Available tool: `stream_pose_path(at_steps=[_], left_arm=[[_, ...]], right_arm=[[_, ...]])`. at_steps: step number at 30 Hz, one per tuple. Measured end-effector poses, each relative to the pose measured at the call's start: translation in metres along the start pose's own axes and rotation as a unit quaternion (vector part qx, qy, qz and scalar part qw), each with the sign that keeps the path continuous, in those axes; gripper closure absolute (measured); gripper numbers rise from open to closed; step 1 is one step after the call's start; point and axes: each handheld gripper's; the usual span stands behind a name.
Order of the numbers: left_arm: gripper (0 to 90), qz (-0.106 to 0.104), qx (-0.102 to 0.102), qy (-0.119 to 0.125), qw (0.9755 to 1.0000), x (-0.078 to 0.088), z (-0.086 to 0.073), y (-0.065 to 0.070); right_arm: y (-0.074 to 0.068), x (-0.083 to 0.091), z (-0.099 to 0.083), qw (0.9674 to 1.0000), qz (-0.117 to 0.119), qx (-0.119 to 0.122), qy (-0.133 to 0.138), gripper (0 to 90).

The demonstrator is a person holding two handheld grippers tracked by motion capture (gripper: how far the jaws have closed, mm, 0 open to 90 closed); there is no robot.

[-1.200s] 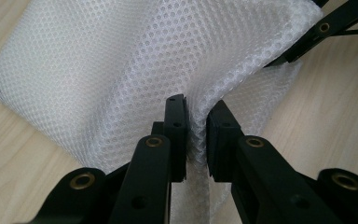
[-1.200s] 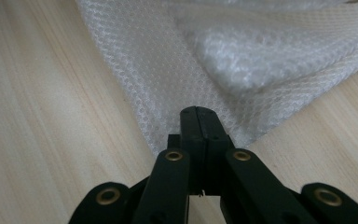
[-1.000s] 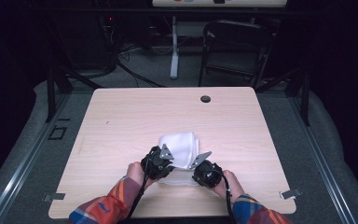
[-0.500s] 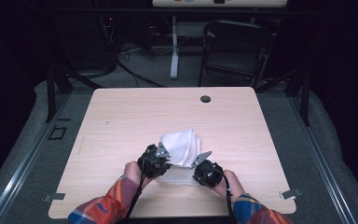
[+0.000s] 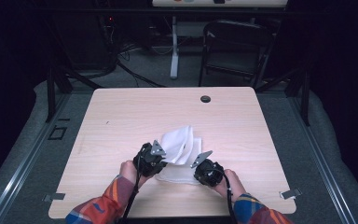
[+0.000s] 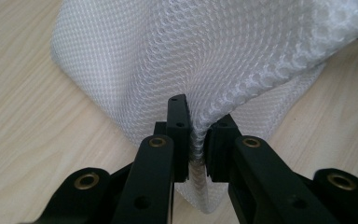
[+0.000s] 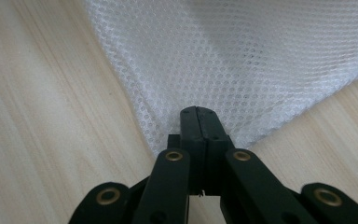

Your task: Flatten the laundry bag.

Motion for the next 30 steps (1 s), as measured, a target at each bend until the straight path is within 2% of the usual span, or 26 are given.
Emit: stream_pose_path(at_steps=[15,30], left_arm=[[83.6,0.014,0.014,0.000,0.9998,0.007,-0.004,-0.009],[84.2,0.019,0.024,-0.016,0.9994,0.009,-0.008,-0.017]], right_arm=[[0.002,0.001,-0.001,1.0000,-0.005,-0.002,-0.004,90.0],[0.004,0.001,-0.002,1.0000,-0.007,-0.005,-0.005,90.0]])
Point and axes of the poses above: each handheld gripper's, and its own axes: x roughly backward along the jaws, z roughly out of its top, y roughly to its right, and after that the axes turned 8 degrees about x, right-handed
